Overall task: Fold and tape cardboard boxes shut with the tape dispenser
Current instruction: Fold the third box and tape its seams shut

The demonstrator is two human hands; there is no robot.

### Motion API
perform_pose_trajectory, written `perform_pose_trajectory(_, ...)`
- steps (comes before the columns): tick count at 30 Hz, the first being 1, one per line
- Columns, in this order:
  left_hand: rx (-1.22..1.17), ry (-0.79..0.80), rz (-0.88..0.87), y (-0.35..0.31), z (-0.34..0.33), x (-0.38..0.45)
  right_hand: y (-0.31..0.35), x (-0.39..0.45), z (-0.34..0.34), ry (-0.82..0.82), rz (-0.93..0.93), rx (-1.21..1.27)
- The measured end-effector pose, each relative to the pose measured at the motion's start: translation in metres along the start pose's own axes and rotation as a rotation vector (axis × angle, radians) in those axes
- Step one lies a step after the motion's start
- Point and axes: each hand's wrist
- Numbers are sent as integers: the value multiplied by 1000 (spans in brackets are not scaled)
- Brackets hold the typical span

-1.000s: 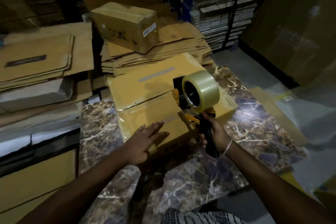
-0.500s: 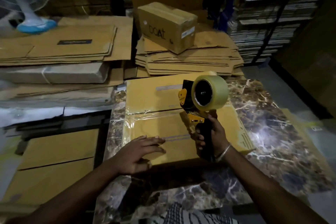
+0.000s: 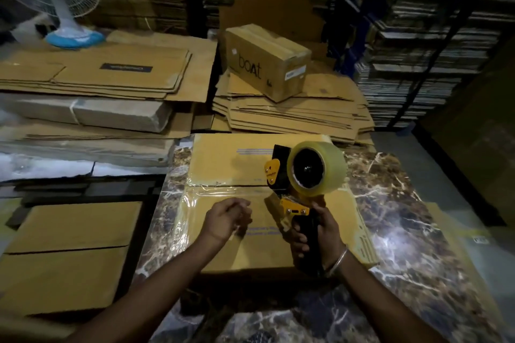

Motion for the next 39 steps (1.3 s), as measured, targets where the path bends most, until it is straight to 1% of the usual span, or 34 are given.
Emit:
perform_pose_trajectory(4,-414,22,426,-25,-44,18,18,-13,1,-13,-18,-96)
perform_pose_trajectory(5,-497,27,490,-27,-52,24,24,-17,2,-9,-20,-109)
perform_pose_trajectory(7,-579,63,545,-29,-69,33,34,-23,7,11,-21,-131)
perform_pose_trajectory(9,-610,128,550,-31,-89,39,44,-27,14,26,-25,-138)
perform_pose_trajectory(11,-640,150,528,-36,-108,42,53,-30,21,43,-30,-120)
perform_pose_trajectory(13,-645,117,500,-42,-123,45,60,-33,28,46,-22,-122)
perform_pose_trajectory(17,-575,51,487,-44,-140,54,71,-35,44,26,0,-111)
perform_pose_trajectory(20,-577,62,486,-46,-147,63,79,-36,56,26,10,-122)
perform_pose_trajectory(22,-548,119,506,-50,-153,69,83,-37,62,26,14,-124)
perform_pose_trajectory(27,-382,354,551,-56,-173,73,88,-39,70,24,57,-102)
perform_pose_trajectory(29,-353,388,552,-54,-180,75,92,-40,72,20,75,-95)
perform_pose_trajectory(31,-343,387,556,-50,-183,78,95,-42,75,11,81,-78)
perform_pose_trajectory(34,-307,316,569,-47,-191,82,97,-43,81,13,94,-68)
perform_pose_trajectory(37,-330,252,565,-41,-198,90,96,-43,87,4,109,-49)
perform_pose_trajectory(39,-329,245,578,-38,-200,96,95,-44,90,-7,109,-35)
Point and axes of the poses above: each hand's wrist, its own x-axis towards the middle knuckle, its own z-axis out of the back of the hand, y = z × x, and after that the axes turned 3 degrees about y, right-handed
